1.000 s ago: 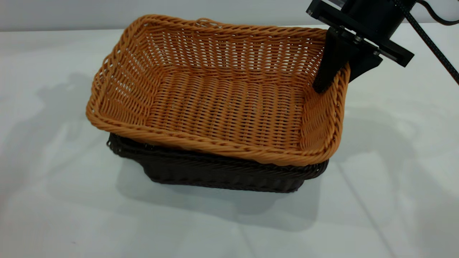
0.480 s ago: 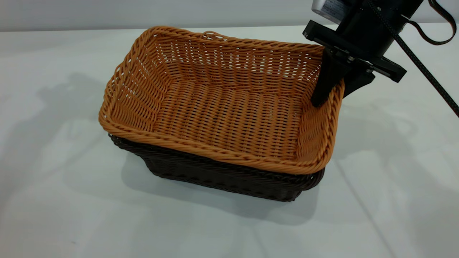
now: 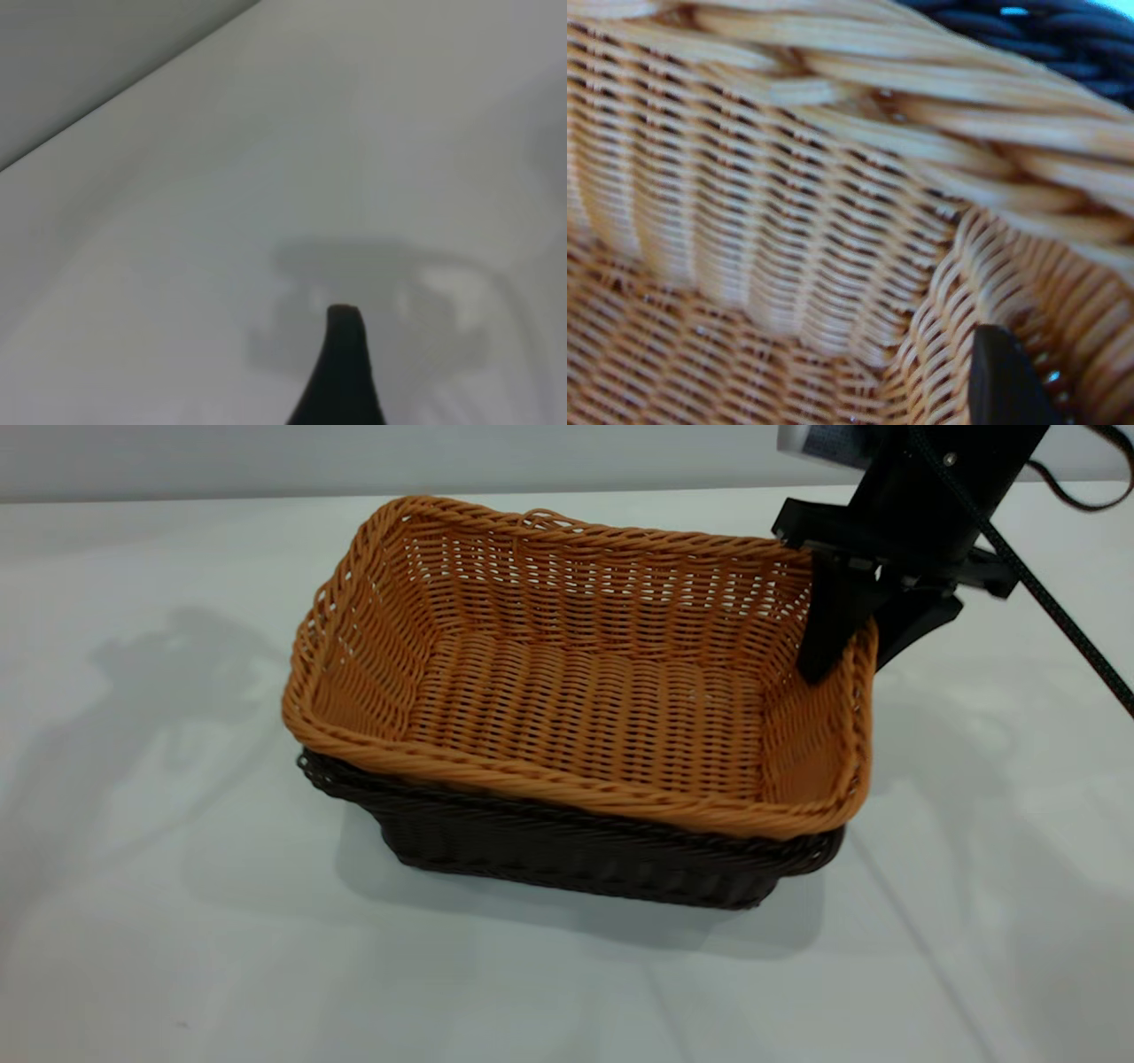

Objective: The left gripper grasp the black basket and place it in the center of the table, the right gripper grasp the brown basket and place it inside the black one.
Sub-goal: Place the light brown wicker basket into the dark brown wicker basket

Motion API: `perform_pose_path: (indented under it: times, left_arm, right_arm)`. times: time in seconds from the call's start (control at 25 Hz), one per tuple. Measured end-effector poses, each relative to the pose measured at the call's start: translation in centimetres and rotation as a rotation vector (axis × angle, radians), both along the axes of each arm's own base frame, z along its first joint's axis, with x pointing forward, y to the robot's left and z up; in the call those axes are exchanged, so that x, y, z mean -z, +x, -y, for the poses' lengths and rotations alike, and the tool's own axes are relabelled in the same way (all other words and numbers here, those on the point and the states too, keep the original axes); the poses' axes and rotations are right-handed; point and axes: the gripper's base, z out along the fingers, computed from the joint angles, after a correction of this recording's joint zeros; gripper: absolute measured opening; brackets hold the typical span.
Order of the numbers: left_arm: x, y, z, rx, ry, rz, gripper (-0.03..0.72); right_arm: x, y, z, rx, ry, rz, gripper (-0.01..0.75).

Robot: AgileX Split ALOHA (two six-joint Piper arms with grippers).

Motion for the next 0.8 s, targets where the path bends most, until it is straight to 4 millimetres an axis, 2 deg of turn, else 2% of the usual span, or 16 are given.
perform_pose_path:
  times: [0.44,0.52,0.68,0.8]
  left_arm:
    - [0.1,-0.1,0.0,0.002,-0.001,-0.017,0.579]
    - [0.1,-0.2,0.0,0.003,-0.001,-0.025,0.579]
    - [0.2,-0.4,0.0,0.008,0.000,-0.047,0.579]
    - [0.2,-0.4,0.0,0.010,0.001,-0.047,0.579]
  right_arm:
    - [-2.6,2.6,-0.5,-0.016,0.026,0.118,0.282]
    - [-2.7,2.7,-0.6,-0.025,0.032,0.128,0.321]
    - [-2.8,2.8,-0.6,-0.047,0.034,0.142,0.445]
    - [-3.7,3.6,-0.7,-0.054,0.032,0.190,0.531]
